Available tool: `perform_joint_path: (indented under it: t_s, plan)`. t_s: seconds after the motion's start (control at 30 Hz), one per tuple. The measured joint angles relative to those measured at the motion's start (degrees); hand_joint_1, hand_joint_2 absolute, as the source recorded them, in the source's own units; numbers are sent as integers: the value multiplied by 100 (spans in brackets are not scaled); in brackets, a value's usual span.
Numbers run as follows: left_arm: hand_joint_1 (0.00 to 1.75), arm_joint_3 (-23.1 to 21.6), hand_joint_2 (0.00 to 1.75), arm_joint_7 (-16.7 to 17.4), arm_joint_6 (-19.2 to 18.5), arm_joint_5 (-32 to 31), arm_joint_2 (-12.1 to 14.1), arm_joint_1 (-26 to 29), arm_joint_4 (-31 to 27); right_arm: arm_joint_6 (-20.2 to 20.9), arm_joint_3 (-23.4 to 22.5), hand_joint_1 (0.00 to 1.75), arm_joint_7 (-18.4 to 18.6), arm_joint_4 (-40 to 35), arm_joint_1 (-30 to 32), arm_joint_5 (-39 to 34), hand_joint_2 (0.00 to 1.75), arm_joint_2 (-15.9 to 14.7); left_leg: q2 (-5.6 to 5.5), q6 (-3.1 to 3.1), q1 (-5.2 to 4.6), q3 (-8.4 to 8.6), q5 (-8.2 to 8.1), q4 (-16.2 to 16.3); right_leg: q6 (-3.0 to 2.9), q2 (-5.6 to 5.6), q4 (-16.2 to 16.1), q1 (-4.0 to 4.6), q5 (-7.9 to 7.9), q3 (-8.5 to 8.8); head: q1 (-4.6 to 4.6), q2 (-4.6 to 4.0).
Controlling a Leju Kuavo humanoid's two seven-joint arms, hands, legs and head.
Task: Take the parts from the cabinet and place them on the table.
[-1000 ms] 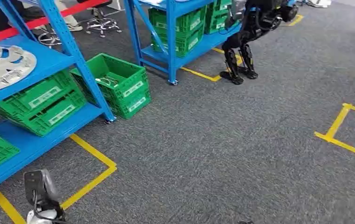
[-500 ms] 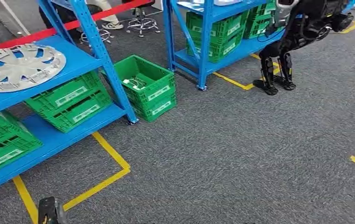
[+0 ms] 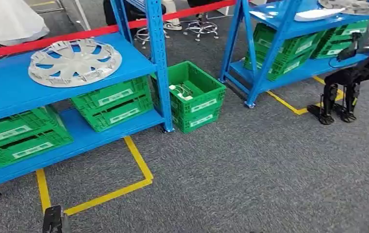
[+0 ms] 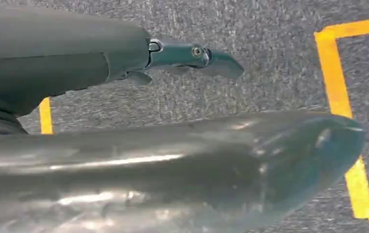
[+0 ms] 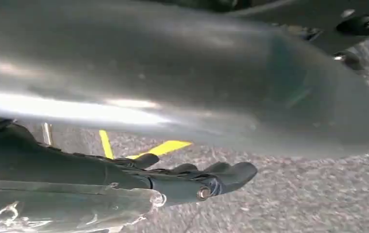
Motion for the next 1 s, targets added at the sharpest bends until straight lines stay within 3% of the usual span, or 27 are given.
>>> perform_joint_path:
  t_s: [0.03, 0.07, 0.1, 0.13, 0.17, 0.2, 0.23, 0.27, 0.4, 0.5, 0.57, 0.6, 0.67, 0.7, 0.73, 0.77, 0.8, 0.9, 0.93, 0.97, 1.0]
  plan:
    - [0, 0, 0, -22, 0, -19, -2, -2, 2, 22, 0, 0, -22, 0, -4, -4, 0, 0, -19, -40, 23, 100, -74, 2, 33, 5, -463, -21, 430, 94, 4, 0]
    - [0, 0, 0, -33, 0, -26, 4, 14, 13, 26, 0, 0, -28, 0, 9, -13, 0, 7, -26, -83, 3, 125, -122, 0, 75, 42, -851, -62, 1001, 149, 9, 0]
    - [0, -2, 0, -46, 0, -37, 11, 1, 28, 44, 0, 0, -37, 2, -4, -31, 0, 20, -45, -134, -6, 170, -195, 79, -3, -2, -962, -54, 1266, 96, 66, 0]
    - [0, -4, 0, -61, 0, -55, 11, -8, 31, 61, 0, 0, -39, 2, -22, -37, 0, 20, -41, -170, -9, 156, -223, 36, -110, 33, -933, -36, 1267, 152, 31, 0]
    - [0, -4, 0, -61, 0, -76, 11, -5, 35, 67, 0, 0, -44, 0, -24, -59, 0, 26, -30, -197, -2, 190, -215, 7, -163, 35, -962, -28, 1305, 123, -13, 0]
    - [0, -7, 0, -63, -4, -98, 18, -11, 35, 74, 0, 0, -57, 0, -5, -68, 0, 35, -5, -163, -6, 183, -249, 10, -137, 48, -973, -58, 1351, 132, 2, 0]
    - [0, -9, 0, -63, -7, -122, 42, -11, 42, 85, -2, 0, -55, 2, 1, -81, 0, 42, 0, -33, -12, 183, -212, -20, -123, 49, -976, -56, 1342, 124, -7, 0]
    - [0, -13, 0, -63, -9, -131, 31, -8, 50, 85, -2, 0, -57, 2, -2, -83, 0, 44, 1, 26, -15, 182, -201, -24, -128, 61, -978, -62, 1337, 115, -9, 0]
    - [0, -17, 0, -63, -15, -131, 22, -21, 70, 92, -2, 0, -74, 2, -11, -79, 0, 48, 4, 73, -24, 188, -153, -41, -205, 113, -994, -52, 1285, 118, -11, 0]
    - [0, -17, 0, -63, -15, -131, 20, -39, 70, 83, -2, 0, -79, 2, -6, -68, 0, 48, 9, 93, -19, 248, -249, -171, -246, 113, -990, -14, 1261, 115, -11, 0]
    - [0, -17, 0, -63, -18, -131, 11, -33, 74, 81, -2, 0, -81, 2, -10, -63, 0, 48, 12, -159, 14, 259, -236, -195, -251, 108, -987, 5, 1262, 119, -7, 0]
    - [0, -20, 0, -63, -20, -131, 7, -31, 79, 61, -2, 0, -81, 2, -11, -41, 0, 48, 11, -325, 33, 263, -229, -208, -253, 107, -982, 11, 1262, 118, -4, 0]
    - [0, -20, 0, -63, -20, -131, 0, -30, 83, 37, -2, 0, -81, 2, -10, -4, 0, 48, 12, -329, 33, 264, -233, -208, -263, 107, -986, 10, 1274, 127, -2, 0]
    - [0, -20, 0, -63, -20, -133, 11, -29, 83, 35, -2, 0, -79, 2, -10, 11, 0, 57, 12, -257, 11, 260, -237, -172, -182, 90, -1058, -44, 1330, 154, -4, 0]
    - [0, -20, 0, -63, -20, -144, -2, -32, 87, 20, -2, 0, -70, 2, -21, 24, 0, 57, 14, -133, 10, 295, -164, -298, -144, 89, -1150, -40, 1371, 218, -37, 0]
    - [0, -24, 0, -63, -22, -146, -37, -32, 87, 15, 0, 0, -65, 2, -21, 33, 0, 48, 14, -124, 84, 448, -22, -537, -149, 56, -1136, -15, 1354, 205, -72, 0]
    - [0, -24, 0, -63, -22, -155, -41, -36, 90, 0, 0, 0, -59, 2, -23, 39, 0, 48, -13, -83, 77, 519, 31, -655, -116, 71, -1014, 22, 1256, 163, 13, -2]
    - [0, -26, 0, -59, -37, -190, -44, -28, 92, -2, 4, 0, -24, 2, -22, 37, 0, 48, -39, -117, 112, 545, 19, -643, 2, 66, 192, -54, 683, -381, 24, 0]
    - [0, -26, 0, -59, -37, -192, -50, -21, 96, -2, 6, 0, -20, 2, -15, 39, 0, 48, -72, -131, 123, 548, 11, -633, 45, 65, 436, -84, 624, -495, 13, 0]
    - [0, -26, 0, -59, -39, -197, -61, -14, 101, -4, 7, 0, -13, 2, -10, 35, 0, 48, -124, -166, 148, 550, -7, -612, 86, 65, 400, -114, 705, -480, 24, 0]
    - [0, -26, 0, -59, -39, -197, -68, -9, 105, -7, 7, 0, -9, 2, -7, 37, 0, 46, -189, -216, 189, 552, -38, -571, 142, 69, 116, -152, 901, -310, 17, 0]
